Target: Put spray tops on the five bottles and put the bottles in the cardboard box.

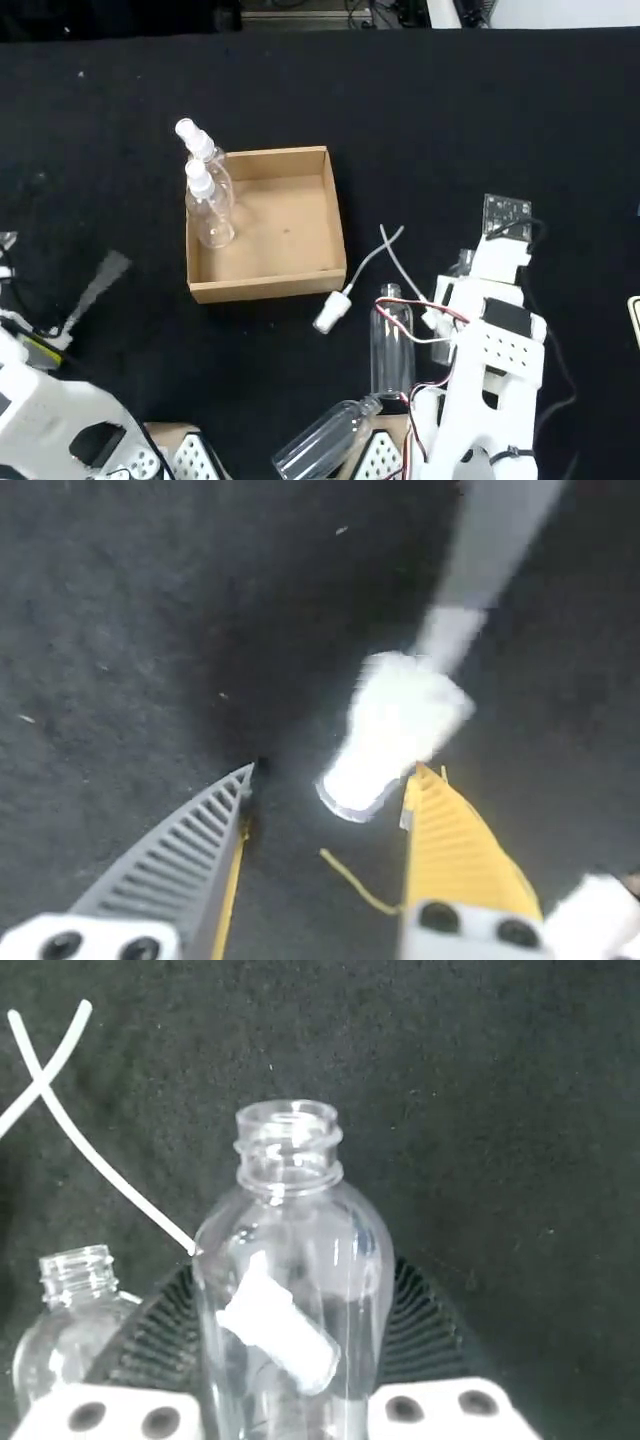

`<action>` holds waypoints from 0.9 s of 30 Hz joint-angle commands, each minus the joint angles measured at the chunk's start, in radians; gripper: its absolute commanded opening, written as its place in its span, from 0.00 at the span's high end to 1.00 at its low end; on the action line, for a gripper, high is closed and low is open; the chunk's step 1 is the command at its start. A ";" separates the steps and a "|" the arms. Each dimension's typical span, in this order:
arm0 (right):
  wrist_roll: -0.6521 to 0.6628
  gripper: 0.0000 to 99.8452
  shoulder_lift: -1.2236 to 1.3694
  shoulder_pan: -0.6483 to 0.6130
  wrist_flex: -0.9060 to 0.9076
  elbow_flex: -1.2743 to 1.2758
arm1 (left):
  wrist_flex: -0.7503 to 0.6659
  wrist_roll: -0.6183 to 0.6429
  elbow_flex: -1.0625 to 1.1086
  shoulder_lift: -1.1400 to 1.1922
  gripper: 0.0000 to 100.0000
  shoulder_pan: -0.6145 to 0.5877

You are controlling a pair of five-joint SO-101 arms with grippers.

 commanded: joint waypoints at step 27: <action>0.002 0.96 -0.047 -0.018 -0.028 0.016 | 0.163 0.884 -0.226 -0.114 0.79 0.107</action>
